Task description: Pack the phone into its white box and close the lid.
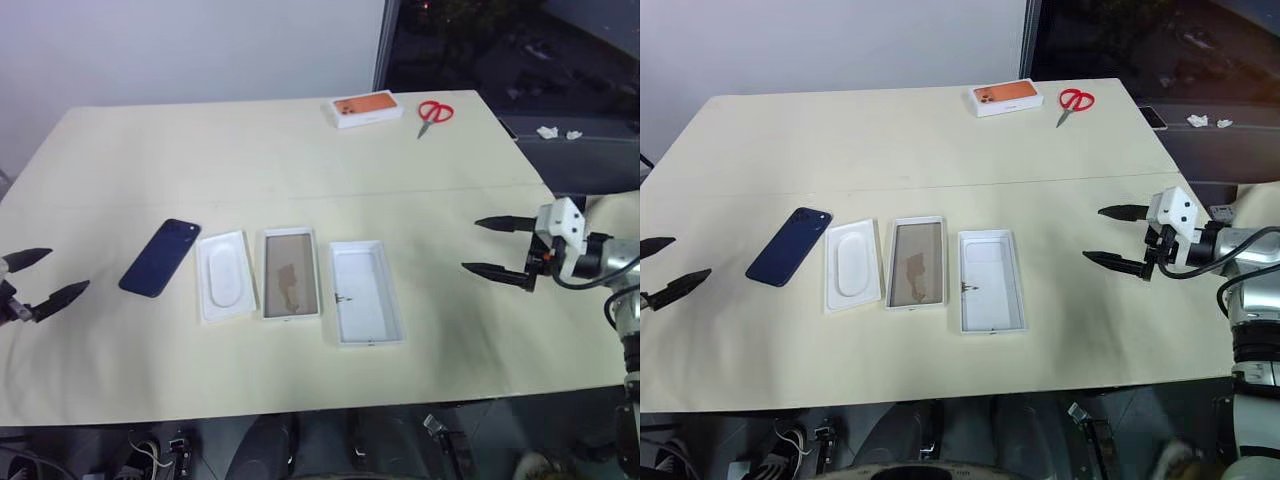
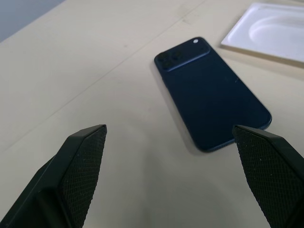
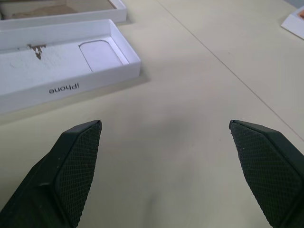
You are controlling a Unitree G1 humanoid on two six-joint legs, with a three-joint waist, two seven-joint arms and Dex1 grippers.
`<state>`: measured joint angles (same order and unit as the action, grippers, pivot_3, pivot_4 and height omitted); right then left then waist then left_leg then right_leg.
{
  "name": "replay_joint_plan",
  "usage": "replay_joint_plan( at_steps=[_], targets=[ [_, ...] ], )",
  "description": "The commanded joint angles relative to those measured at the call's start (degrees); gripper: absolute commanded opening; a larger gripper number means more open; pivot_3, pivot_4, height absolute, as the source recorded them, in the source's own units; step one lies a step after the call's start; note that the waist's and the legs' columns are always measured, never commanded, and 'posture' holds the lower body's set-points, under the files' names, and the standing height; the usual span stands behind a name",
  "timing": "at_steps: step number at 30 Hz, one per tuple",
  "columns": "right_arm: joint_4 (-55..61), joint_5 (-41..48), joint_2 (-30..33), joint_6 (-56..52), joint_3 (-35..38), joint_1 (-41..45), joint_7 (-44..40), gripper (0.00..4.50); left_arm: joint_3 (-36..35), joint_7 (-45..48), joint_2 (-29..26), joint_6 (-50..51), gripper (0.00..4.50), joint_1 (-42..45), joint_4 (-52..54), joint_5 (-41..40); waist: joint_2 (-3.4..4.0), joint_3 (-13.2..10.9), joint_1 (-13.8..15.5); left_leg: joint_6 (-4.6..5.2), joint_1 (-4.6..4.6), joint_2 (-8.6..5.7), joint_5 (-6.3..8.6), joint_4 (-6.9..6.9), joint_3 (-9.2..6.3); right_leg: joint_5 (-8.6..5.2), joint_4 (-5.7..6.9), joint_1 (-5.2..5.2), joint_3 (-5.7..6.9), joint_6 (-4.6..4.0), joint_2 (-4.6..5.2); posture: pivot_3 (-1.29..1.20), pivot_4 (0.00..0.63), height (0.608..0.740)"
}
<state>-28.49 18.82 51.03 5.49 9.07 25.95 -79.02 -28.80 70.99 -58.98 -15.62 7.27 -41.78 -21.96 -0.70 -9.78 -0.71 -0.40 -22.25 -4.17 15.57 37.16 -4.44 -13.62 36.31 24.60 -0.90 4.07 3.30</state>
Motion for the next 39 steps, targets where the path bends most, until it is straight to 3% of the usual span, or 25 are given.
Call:
replay_joint_plan(
  at_steps=[1,25,34,39],
  targets=[
    [0.64,0.44,0.87,1.08,1.17,1.14,-0.26,4.50,-1.40,-0.58,0.36,-0.09,4.45,-0.30,2.60,-1.28,0.00,0.00,0.00,0.00,0.00,0.00,0.00,0.00,0.00,0.00,0.00,0.00,0.00,0.00,0.00,0.00,0.150,0.740],
    [5.07,1.69,0.30,-0.60,1.89,-2.79,1.13,4.50,2.28,-2.89,3.87,7.71,4.45,1.19,12.28,-1.54,0.01,0.00,-0.04,0.00,0.00,0.00,0.00,0.01,0.00,0.00,0.01,0.00,-0.01,0.00,-0.01,0.00,0.150,0.740],
    [13.44,2.44,-0.59,-6.53,-0.05,-1.67,2.89,4.50,4.05,-5.91,3.77,32.67,4.45,-4.84,30.72,-6.84,0.02,0.00,-0.02,0.00,0.00,0.00,0.00,0.02,-0.01,0.00,0.02,0.00,-0.02,0.00,-0.01,0.00,0.150,0.740],
    [23.86,2.36,-2.10,-11.91,-3.77,-2.38,5.00,4.50,3.56,-16.20,8.91,53.18,4.45,-5.79,45.73,-16.41,0.02,-0.01,0.02,0.00,0.00,0.01,0.00,0.02,-0.02,0.00,0.02,-0.01,-0.02,0.01,-0.01,0.00,0.150,0.740]
  ],
)
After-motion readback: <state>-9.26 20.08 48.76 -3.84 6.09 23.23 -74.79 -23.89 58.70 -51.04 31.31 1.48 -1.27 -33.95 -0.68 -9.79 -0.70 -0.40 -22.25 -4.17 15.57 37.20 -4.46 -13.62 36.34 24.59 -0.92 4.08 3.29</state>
